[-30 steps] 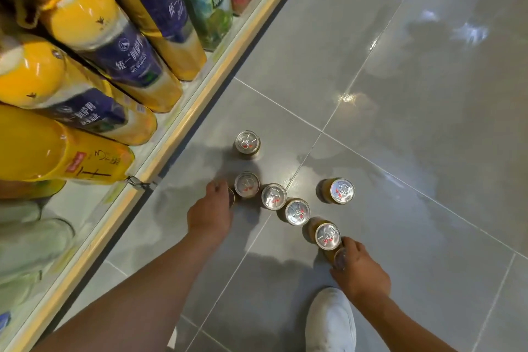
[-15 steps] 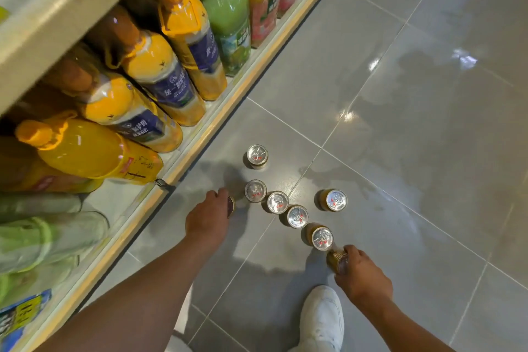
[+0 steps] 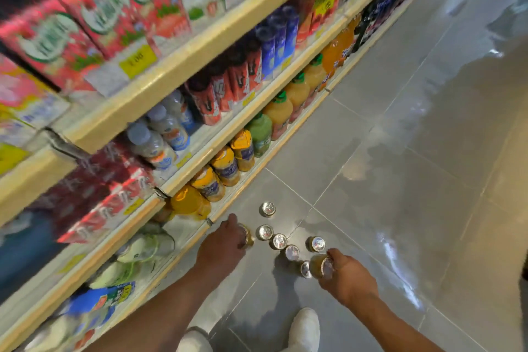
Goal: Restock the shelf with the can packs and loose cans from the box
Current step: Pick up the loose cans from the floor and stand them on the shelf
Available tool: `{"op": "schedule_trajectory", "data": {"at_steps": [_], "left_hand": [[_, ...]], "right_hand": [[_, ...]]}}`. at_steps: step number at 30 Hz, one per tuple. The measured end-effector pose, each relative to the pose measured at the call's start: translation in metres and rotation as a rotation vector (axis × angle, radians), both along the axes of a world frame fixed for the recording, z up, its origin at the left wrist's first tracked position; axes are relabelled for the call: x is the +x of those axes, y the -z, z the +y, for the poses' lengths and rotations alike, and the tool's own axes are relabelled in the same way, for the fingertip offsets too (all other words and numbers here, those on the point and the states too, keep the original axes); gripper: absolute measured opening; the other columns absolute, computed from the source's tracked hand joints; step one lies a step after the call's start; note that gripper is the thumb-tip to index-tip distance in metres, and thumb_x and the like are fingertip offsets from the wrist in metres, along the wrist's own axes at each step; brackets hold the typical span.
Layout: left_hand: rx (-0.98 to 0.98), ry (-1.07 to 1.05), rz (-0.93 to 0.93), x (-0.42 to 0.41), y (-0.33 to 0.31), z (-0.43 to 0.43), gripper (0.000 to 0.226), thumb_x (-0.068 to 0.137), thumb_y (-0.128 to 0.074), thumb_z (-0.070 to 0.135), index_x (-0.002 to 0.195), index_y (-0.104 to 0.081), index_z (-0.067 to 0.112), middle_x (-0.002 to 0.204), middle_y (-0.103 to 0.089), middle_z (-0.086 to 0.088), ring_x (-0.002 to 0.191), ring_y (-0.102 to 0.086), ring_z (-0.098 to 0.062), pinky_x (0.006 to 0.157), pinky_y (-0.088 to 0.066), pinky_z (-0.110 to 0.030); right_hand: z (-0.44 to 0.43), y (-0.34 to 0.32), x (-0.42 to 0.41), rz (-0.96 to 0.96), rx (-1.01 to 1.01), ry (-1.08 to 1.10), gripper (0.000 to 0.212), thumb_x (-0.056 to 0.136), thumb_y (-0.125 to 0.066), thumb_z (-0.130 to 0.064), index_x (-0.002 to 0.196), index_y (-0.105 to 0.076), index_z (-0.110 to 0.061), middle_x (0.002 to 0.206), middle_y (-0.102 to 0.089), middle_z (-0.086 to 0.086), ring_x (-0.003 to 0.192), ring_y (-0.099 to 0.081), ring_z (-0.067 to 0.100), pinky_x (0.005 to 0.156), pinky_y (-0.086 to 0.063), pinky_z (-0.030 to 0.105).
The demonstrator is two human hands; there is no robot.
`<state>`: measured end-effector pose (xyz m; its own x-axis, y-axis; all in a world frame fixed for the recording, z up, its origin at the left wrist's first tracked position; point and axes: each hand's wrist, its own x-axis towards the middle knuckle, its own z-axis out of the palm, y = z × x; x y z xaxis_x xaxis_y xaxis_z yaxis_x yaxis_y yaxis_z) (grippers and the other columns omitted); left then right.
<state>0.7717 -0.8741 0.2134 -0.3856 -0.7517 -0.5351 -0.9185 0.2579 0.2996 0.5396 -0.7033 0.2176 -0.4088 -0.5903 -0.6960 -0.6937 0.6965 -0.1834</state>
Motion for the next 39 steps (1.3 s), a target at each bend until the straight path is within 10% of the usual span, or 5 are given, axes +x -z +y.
{"op": "schedule_trajectory", "data": {"at_steps": [11, 23, 34, 39], "left_hand": [[-0.169, -0.058, 0.184, 0.062, -0.336, 0.030, 0.064, 0.063, -0.069, 0.057, 0.117, -0.039, 0.043, 0.103, -0.061, 0.017, 0.088, -0.062, -0.016, 0.064, -0.048, -0.031], [-0.459, -0.351, 0.788, 0.198, -0.587, 0.069, 0.074, 0.064, -0.078, 0.047, 0.126, -0.039, 0.053, 0.118, -0.060, 0.022, 0.106, -0.061, 0.002, 0.090, -0.053, -0.025], [-0.786, -0.862, 0.638, 0.376, -0.650, 0.022, 0.060, 0.068, -0.084, 0.049, 0.117, -0.057, 0.027, 0.102, -0.067, 0.011, 0.092, -0.066, -0.007, 0.078, -0.053, -0.027], [-0.728, -0.994, 0.474, 0.419, -0.627, -0.001, 0.039, 0.069, -0.083, 0.051, 0.075, -0.061, 0.019, 0.073, -0.066, 0.002, 0.066, -0.061, -0.010, 0.051, -0.041, -0.027]], "right_hand": [[-0.048, -0.332, 0.051, -0.044, -0.393, -0.222, 0.063, 0.060, -0.066, -0.060, 0.114, -0.041, -0.039, 0.107, -0.065, -0.011, 0.090, -0.062, 0.015, 0.067, -0.046, 0.030], [-0.093, -0.572, 0.143, -0.264, -0.941, -0.461, 0.067, 0.062, -0.081, -0.054, 0.114, -0.041, -0.044, 0.102, -0.064, -0.023, 0.090, -0.064, -0.005, 0.075, -0.054, 0.025], [-0.134, -0.658, 0.284, -0.421, -1.128, -0.676, 0.055, 0.069, -0.085, -0.039, 0.115, -0.053, -0.041, 0.104, -0.064, -0.022, 0.094, -0.060, -0.008, 0.071, -0.045, 0.011], [-0.156, -0.669, 0.347, -0.436, -1.138, -0.670, 0.054, 0.068, -0.084, -0.042, 0.111, -0.053, -0.037, 0.099, -0.063, -0.023, 0.092, -0.060, -0.005, 0.071, -0.045, 0.016]]}}
